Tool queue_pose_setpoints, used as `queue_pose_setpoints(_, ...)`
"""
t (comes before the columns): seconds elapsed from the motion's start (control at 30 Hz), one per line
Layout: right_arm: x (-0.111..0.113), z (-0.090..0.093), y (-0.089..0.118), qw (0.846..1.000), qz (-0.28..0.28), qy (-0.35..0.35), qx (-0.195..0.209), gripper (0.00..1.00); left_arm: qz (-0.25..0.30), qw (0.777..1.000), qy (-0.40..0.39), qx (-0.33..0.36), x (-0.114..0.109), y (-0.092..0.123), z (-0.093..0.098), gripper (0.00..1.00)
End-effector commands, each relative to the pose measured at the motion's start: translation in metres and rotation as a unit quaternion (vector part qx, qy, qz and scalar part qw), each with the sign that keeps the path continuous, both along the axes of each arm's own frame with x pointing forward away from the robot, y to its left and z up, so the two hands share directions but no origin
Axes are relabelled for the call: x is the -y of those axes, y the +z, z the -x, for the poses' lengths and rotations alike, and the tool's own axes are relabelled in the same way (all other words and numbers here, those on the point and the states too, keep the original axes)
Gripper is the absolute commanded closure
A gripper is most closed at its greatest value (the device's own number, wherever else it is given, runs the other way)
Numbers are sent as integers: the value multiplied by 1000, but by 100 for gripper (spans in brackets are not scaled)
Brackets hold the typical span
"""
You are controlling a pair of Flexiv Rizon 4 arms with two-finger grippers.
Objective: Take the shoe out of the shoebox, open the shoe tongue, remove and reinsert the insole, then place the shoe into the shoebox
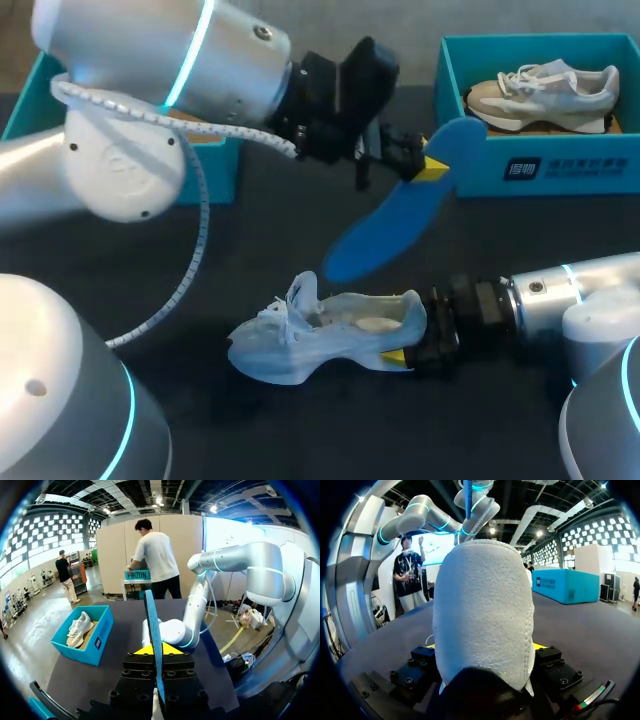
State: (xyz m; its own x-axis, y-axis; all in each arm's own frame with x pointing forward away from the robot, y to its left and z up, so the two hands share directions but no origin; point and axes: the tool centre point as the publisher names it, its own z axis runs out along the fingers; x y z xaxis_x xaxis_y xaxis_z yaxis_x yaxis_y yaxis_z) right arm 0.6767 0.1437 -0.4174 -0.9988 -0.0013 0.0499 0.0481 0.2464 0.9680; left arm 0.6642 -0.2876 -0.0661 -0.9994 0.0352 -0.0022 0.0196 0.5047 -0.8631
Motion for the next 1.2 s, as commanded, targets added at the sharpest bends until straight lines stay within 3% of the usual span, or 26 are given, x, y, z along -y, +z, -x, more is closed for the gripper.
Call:
queue_pose_setpoints(0.03,-1,1,-2,1000,1,-1,0,100,2,1000,-1,0,-14,3,2,100)
queue_pose_setpoints(0.33,-1,1,-2,1000,1,-1,0,100,2,1000,-1,0,-14,3,2,100)
queue_pose_setpoints(0.57,-1,1,-2,1000,1,-1,0,100,107,993,14,-47,-31,47,5,100)
queue_pose_setpoints(0.73,-1,1,-2,1000,1,-1,0,100,166,982,10,-93,-38,65,8,100)
queue_pose_setpoints(1.07,-1,1,-2,1000,1,-1,0,100,183,969,-30,-161,-41,104,12,100)
queue_pose_setpoints(1.2,-1,1,-2,1000,1,-1,0,100,183,969,-30,-161,-41,104,12,100)
